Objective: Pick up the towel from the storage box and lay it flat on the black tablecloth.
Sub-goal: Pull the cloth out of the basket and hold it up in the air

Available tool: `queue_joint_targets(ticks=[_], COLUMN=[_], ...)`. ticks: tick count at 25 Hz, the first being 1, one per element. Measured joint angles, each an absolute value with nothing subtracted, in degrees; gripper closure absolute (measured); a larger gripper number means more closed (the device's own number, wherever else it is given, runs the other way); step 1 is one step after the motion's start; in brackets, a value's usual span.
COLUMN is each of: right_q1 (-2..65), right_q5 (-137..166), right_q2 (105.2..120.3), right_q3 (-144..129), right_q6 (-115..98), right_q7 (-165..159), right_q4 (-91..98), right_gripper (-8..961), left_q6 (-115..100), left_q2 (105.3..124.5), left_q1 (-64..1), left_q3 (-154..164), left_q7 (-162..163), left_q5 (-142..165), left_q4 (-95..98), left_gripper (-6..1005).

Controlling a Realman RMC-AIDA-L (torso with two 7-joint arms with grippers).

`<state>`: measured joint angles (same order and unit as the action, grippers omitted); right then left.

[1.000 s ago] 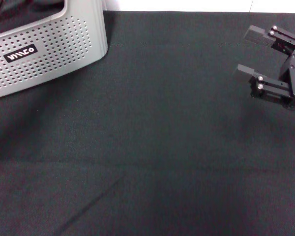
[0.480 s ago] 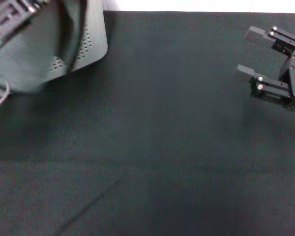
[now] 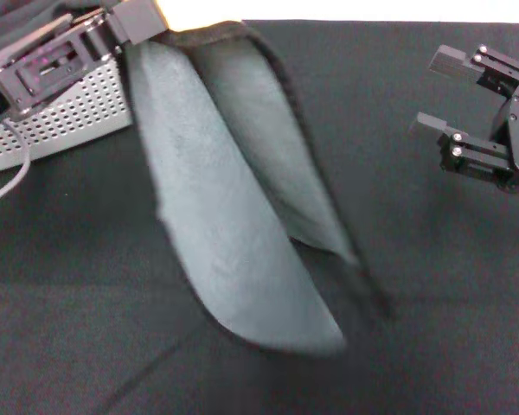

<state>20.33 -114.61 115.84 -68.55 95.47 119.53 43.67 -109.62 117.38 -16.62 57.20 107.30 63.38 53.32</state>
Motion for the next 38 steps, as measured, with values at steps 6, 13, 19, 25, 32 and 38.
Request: queue_joint_targets(ticks=[6, 13, 19, 25, 32, 38], right_q1=[20.27, 20.21, 20.23, 21.08, 22.43, 23.55], right_q5=[-114.61, -115.03, -115.4, -115.41, -115.41, -115.83], right_q2=[115.84, 115.84, 115.84, 116.02, 116.18, 116.19], right_q3=[-68.5, -68.47, -68.69, -70.22, -74.34, -78.22], right_q6=[95.45, 95.88, 96.43, 95.89, 92.17, 89.19], right_q7=[119.58, 119.61, 119.62, 119.62, 120.64, 121.39], right_q4=[43.68, 43.68, 43.68, 43.47, 43.13, 43.06], right_gripper=[216, 216, 217, 218, 218, 219], left_q6=[-109.63, -109.57, -109.53, -109.26, -109.06, -109.06], left_q2=[115.72, 115.83, 116.11, 116.57, 117.43, 117.75], left_q1=[-19.17, -21.15, -21.13, -21.1, -21.12, -20.81], left_q3=[59.14, 58.17, 56.91, 56.1, 55.69, 55.63], left_q7=[110.1, 111.59, 111.35, 110.81, 111.24, 111.37], left_q5=[64.61, 66.96, 63.85, 61.98, 58.45, 56.03], left_q4=[53.22, 53.13, 53.42, 53.14, 52.4, 52.35], left_gripper=[978, 979, 979, 978, 979, 979])
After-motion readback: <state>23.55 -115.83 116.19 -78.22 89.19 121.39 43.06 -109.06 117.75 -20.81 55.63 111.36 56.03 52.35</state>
